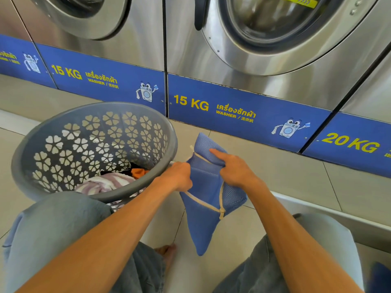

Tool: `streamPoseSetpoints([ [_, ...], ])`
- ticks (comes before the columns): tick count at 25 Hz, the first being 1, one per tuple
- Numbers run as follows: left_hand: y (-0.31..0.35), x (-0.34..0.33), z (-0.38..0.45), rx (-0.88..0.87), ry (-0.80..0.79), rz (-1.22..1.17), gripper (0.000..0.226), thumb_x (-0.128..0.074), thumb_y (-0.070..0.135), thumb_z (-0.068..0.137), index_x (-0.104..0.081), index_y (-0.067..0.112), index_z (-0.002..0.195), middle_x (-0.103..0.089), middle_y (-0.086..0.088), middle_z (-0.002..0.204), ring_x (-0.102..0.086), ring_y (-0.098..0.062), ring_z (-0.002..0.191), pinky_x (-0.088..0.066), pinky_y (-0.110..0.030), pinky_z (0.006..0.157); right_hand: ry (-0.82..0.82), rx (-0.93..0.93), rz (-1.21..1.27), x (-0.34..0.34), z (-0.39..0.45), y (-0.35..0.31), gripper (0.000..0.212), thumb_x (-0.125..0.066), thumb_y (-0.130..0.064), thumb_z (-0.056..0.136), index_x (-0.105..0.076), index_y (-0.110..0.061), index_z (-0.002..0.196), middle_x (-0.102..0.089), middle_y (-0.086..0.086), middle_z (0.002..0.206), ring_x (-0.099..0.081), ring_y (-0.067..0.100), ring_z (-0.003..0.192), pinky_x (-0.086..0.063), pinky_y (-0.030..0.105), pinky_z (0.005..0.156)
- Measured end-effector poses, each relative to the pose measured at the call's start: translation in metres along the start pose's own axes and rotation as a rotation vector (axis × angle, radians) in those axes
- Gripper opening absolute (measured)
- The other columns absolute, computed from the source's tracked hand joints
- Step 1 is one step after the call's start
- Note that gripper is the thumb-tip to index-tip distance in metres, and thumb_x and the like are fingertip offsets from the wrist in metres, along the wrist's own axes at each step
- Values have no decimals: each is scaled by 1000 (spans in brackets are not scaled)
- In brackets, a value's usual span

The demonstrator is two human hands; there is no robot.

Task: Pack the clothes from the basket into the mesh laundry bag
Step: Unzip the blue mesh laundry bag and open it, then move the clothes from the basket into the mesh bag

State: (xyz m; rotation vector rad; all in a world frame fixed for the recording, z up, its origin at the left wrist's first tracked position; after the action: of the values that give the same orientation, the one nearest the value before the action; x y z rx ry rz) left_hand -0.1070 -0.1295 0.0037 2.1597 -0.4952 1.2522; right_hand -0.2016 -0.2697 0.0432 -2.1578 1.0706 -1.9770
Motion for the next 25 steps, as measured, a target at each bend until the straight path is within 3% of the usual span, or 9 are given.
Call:
streamPoseSetpoints([
  [3,-1,-2,0,-8,-40,0,26,-51,5,84,-36,13,64,-41,-7,67,-38,-23,58,-34,-38,59,-16,27,50,-15,2,-7,70,-45,-3,87,-35,-40,146,-55,18,139,-58,40,113,-51,44,92],
  [6,1,15,-6,-19,18,-97,25,-54,9,85,-37,12,66,-43,-7,70,-39,-23,61,-33,-37,58,-2,24,96,-23,8,-12,72,-45,-3,86,-33,-41,147,-58,22,133,-59,41,109,-51,46,90],
  [9,2,45,-18,-81,170,-285,7,-54,11,87,-54,17,91,-51,-7,94,-46,-20,87,-39,-37,73,29,-7,165,-26,15,-12,73,-44,-2,87,-31,-40,148,-57,22,134,-57,42,114,-48,44,92],
  [12,-7,78,-36,-77,390,-472,28,-53,9,91,-69,18,112,-62,-1,107,-55,-16,102,-40,-28,89,26,-16,210,-28,20,-16,74,-43,0,88,-27,-38,150,-52,19,142,-54,41,120,-46,44,94],
  [14,-22,95,-40,-7,438,-511,36,-53,10,92,-68,16,124,-68,-1,124,-61,-17,116,-41,-25,93,26,-5,242,-29,22,-24,74,-41,1,89,-28,-38,150,-49,15,146,-52,40,124,-45,41,94],
  [18,-67,111,-26,116,332,-414,36,-56,11,92,-67,16,126,-65,-7,132,-59,-24,124,-45,-33,100,32,34,271,-31,27,-42,72,-41,2,90,-29,-37,149,-50,14,145,-54,39,120,-45,39,92],
  [22,-122,82,11,179,31,-109,44,-61,26,90,-60,11,131,-63,-9,132,-60,-31,120,-51,-40,99,27,59,271,-41,34,-58,71,-42,0,91,-28,-37,150,-54,19,140,-57,41,113,-47,43,89],
  [25,-156,35,34,210,-209,134,81,-68,57,76,-43,24,146,-55,-7,143,-54,-33,130,-46,-43,107,29,80,272,-51,39,-60,71,-44,-2,91,-29,-39,149,-59,22,131,-59,41,107,-48,43,86],
])
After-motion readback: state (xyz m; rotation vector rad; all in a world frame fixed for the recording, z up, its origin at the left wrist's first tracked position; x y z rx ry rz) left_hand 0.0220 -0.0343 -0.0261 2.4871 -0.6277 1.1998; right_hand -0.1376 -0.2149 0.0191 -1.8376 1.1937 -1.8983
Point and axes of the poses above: each hand's wrist, its own z-axis towards the middle knuckle, its own x-axis out of the back of the hand, y = z × x, the point moved 2 cm from there along z, towards the middle knuckle
